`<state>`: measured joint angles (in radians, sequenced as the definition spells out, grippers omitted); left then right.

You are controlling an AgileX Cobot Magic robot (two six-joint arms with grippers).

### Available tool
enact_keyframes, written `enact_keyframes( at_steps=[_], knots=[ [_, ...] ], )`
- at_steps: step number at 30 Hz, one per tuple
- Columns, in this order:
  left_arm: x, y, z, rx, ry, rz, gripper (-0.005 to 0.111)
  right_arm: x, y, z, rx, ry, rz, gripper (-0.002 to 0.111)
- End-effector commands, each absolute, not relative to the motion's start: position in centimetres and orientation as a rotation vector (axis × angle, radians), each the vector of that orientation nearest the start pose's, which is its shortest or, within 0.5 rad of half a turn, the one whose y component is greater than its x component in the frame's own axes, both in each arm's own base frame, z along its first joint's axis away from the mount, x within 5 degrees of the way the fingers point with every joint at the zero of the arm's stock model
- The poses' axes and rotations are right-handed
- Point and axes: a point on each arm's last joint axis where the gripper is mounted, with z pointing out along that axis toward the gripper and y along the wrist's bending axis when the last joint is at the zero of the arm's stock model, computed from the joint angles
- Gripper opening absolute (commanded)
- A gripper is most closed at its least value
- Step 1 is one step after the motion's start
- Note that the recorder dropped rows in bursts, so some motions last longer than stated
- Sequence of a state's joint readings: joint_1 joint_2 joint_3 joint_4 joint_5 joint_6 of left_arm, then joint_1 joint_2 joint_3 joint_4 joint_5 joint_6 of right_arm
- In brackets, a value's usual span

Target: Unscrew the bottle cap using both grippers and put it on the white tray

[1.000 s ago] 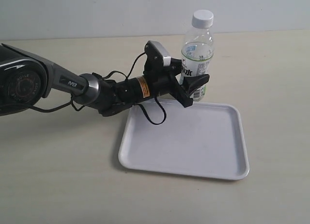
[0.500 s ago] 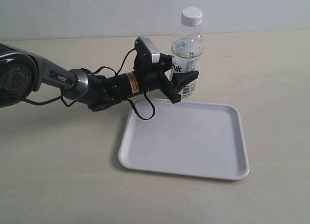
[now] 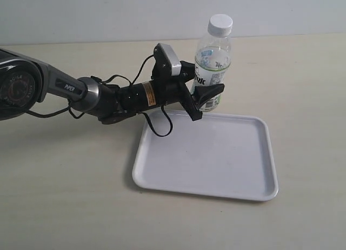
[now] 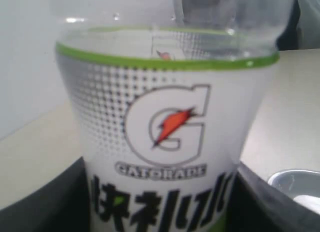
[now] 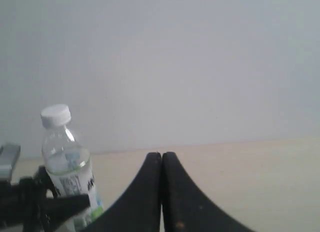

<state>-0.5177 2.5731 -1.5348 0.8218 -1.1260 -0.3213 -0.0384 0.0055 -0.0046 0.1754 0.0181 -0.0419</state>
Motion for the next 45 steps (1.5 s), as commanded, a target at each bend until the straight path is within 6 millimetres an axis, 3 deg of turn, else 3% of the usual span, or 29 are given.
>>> enact_keyframes(
  at_steps=[1,5,7,10,11,13,16,17,18,19,20,21,22,23,24,25,27,30,32,35,38,45],
  knots=[
    [39.8,-29.7,6.6,1.002,1.208,-0.886,0.000,5.0,-0.9,23.6,0.322,1.182,0.245,0.000],
    [39.6,-29.7,6.5,1.024,1.202,-0.890,0.000,4.1,-1.4,27.1,0.362,0.952,0.285,0.000],
    [39.6,-29.7,6.5,1.029,1.200,-0.891,0.000,4.4,-1.3,30.0,0.355,0.972,0.286,0.000],
    [39.6,-29.7,6.5,1.028,1.205,-0.895,0.000,6.6,-1.0,34.4,0.309,1.127,0.246,0.000],
    [39.5,-29.8,6.4,1.037,1.206,-0.903,0.000,8.6,-0.6,37.7,0.258,1.269,0.230,0.000],
    [39.4,-29.8,6.3,1.057,1.205,-0.904,0.000,11.4,0.0,40.5,0.187,1.464,0.219,0.000],
    [39.3,-29.8,6.3,1.067,1.202,-0.905,0.000,15.6,0.6,43.7,0.088,1.724,0.228,0.000],
    [39.3,-29.8,6.3,1.067,1.202,-0.905,0.000,17.4,0.7,44.1,0.073,1.806,0.240,0.000],
    [39.3,-29.8,6.3,1.071,1.201,-0.906,0.000,20.6,0.9,45.4,0.026,1.965,0.253,0.000],
    [39.3,-29.8,6.3,1.071,1.203,-0.905,0.000,21.6,1.0,46.1,0.001,2.030,0.254,0.000],
    [39.3,-29.8,6.3,1.071,1.203,-0.905,0.000,24.6,1.0,46.3,-0.036,2.188,0.261,0.000],
    [39.3,-29.8,6.3,1.071,1.203,-0.905,0.000,25.7,1.0,46.1,-0.046,2.252,0.271,0.000],
    [39.3,-29.8,6.3,1.072,1.204,-0.903,0.000,28.5,1.2,45.3,-0.042,2.394,0.323,0.000],
    [39.3,-29.8,6.3,1.072,1.204,-0.903,0.000,29.8,1.4,45.0,-0.047,2.404,0.337,0.000],
    [39.3,-29.8,6.2,1.073,1.207,-0.901,0.000,32.6,2.2,43.1,-0.081,2.465,0.325,0.000],
    [39.3,-29.8,6.2,1.074,1.210,-0.900,0.000,33.4,2.5,42.3,-0.102,2.490,0.296,0.000],
    [39.4,-29.8,6.1,1.079,1.218,-0.893,0.000,36.1,4.4,38.8,-0.205,2.595,0.183,0.000],
    [39.4,-29.8,6.1,1.085,1.218,-0.884,0.000,37.5,7.0,36.2,-0.362,2.651,0.135,0.000],
    [39.4,-29.8,6.1,1.089,1.216,-0.877,0.000,37.6,8.5,35.5,-0.450,2.657,0.146,0.008],
    [39.4,-29.8,6.0,1.087,1.219,-0.875,0.000,37.6,9.0,35.3,-0.482,2.657,0.145,0.040],
    [39.4,-29.8,6.0,1.100,1.206,-0.861,0.000,37.6,9.1,35.3,-0.494,2.654,0.148,0.057],
    [39.4,-29.8,6.0,1.113,1.189,-0.841,0.000,37.9,9.7,34.6,-0.525,2.662,0.201,0.058]
  ],
)
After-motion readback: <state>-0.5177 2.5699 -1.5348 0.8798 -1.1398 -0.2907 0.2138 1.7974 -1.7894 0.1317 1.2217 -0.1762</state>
